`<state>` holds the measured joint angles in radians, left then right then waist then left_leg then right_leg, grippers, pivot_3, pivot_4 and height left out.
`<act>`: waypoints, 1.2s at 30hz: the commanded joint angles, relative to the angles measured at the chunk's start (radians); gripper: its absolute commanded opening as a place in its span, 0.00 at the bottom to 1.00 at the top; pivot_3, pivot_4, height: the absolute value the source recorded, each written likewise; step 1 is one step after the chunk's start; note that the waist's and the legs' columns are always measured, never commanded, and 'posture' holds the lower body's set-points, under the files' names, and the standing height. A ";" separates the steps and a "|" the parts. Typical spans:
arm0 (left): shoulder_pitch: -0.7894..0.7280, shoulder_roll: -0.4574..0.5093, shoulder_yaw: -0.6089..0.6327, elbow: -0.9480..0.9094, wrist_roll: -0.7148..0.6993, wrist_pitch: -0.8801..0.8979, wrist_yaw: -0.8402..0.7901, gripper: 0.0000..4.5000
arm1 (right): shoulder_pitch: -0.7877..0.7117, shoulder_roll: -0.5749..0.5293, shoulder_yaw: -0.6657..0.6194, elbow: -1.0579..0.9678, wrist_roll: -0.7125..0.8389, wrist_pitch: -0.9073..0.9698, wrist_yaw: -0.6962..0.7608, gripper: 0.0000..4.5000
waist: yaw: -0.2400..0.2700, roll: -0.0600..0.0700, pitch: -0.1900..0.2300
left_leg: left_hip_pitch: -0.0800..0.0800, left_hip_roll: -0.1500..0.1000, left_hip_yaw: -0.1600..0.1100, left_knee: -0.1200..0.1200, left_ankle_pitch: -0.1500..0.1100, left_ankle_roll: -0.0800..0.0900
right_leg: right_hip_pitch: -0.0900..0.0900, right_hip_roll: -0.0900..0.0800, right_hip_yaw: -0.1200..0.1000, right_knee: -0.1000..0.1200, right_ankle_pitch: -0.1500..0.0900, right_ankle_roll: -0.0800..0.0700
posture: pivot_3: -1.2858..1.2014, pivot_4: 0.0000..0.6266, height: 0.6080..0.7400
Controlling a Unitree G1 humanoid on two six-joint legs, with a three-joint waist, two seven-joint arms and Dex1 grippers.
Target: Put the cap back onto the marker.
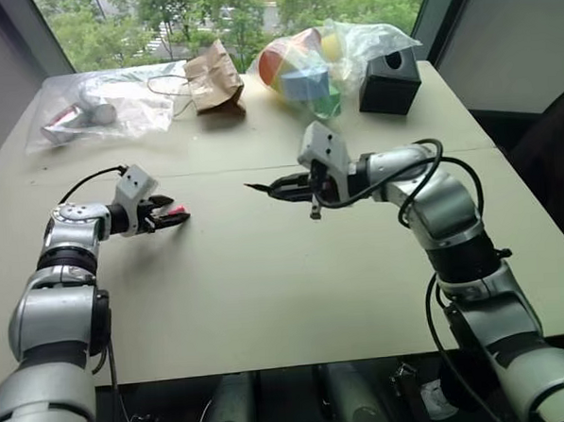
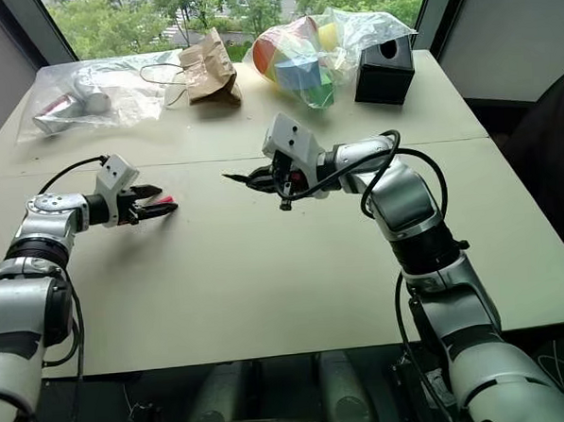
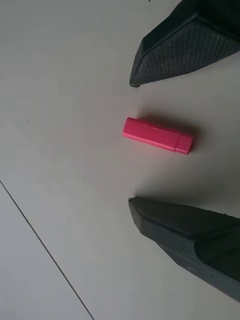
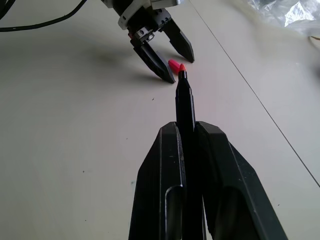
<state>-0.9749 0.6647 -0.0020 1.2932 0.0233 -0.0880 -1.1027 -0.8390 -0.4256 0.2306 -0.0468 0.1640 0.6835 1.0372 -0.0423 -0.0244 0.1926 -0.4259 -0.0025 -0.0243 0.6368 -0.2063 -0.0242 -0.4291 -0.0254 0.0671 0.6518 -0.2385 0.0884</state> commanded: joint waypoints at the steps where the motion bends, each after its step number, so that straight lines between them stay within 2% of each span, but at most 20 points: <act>1: 0.000 0.019 -0.008 0.015 0.027 0.033 -0.038 0.36 | -0.003 -0.019 -0.020 -0.048 0.020 0.000 -0.021 0.00 | -0.001 0.000 0.000 | 0.000 0.000 0.000 0.000 0.000 0.000 | 0.000 0.000 0.000 0.000 0.000 0.000 | 0.52 0.24 1.00; 2: 0.001 0.023 -0.010 0.015 0.030 0.038 -0.048 0.27 | -0.003 -0.021 -0.020 -0.049 0.024 0.001 -0.026 0.00 | -0.001 0.000 0.000 | 0.000 0.000 0.000 0.000 0.000 0.000 | 0.000 0.000 0.000 0.000 0.000 0.000 | 0.52 0.24 1.00; 4: 0.002 0.028 -0.013 0.015 0.034 0.046 -0.059 0.03 | -0.001 -0.023 -0.019 -0.051 0.029 0.002 -0.034 0.00 | -0.002 0.000 0.000 | 0.000 0.000 0.000 0.000 0.000 0.000 | 0.000 0.000 0.000 0.000 0.000 0.000 | 0.52 0.24 1.00; 5: 0.003 0.029 -0.014 0.014 0.037 0.047 -0.065 0.02 | 0.000 -0.022 -0.019 -0.049 0.032 0.002 -0.039 0.00 | -0.002 0.000 0.000 | 0.000 0.000 0.000 0.000 0.000 0.000 | 0.000 0.000 0.000 0.000 0.000 0.000 | 0.52 0.24 1.00; 15: -0.017 0.021 -0.009 -0.007 0.040 0.002 -0.078 0.02 | 0.006 -0.049 -0.004 0.023 0.013 -0.060 -0.040 0.00 | -0.002 0.000 0.000 | 0.000 0.000 0.000 0.000 0.000 0.000 | 0.000 0.000 0.000 0.000 0.000 0.000 | 0.52 0.24 1.00; 21: -0.152 -0.024 -0.016 -0.097 0.007 -0.042 -0.272 0.02 | -0.098 -0.153 0.028 0.175 -0.040 -0.227 0.089 0.00 | 0.007 -0.001 0.001 | -0.002 -0.001 0.000 0.001 0.000 0.000 | 0.000 0.000 0.000 -0.001 0.000 0.000 | 0.52 0.24 1.00; 26: -0.215 -0.057 -0.036 -0.151 0.006 -0.074 -0.393 0.02 | -0.169 -0.197 0.046 0.244 -0.059 -0.317 0.189 0.00 | -0.004 -0.001 0.002 | -0.002 0.000 0.001 0.001 0.000 0.000 | 0.000 0.000 0.000 -0.002 -0.001 0.001 | 0.52 0.24 1.00; 36: -0.268 -0.130 -0.026 -0.227 -0.036 -0.039 -0.481 0.02 | -0.202 -0.168 0.053 0.317 -0.096 -0.379 0.206 0.00 | -0.010 0.000 0.002 | -0.001 0.000 0.001 -0.003 0.000 0.000 | -0.002 0.001 0.000 -0.001 -0.001 0.001 | 0.52 0.24 1.00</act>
<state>-1.2004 0.5317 -0.0390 1.1142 0.0169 -0.1345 -1.5714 -1.0104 -0.6024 0.2990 0.2793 0.0692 0.3190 1.2562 -0.0527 -0.0248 0.1943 -0.4273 -0.0028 -0.0238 0.6342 -0.2064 -0.0240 -0.4311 -0.0250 0.0673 0.6508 -0.2391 0.0894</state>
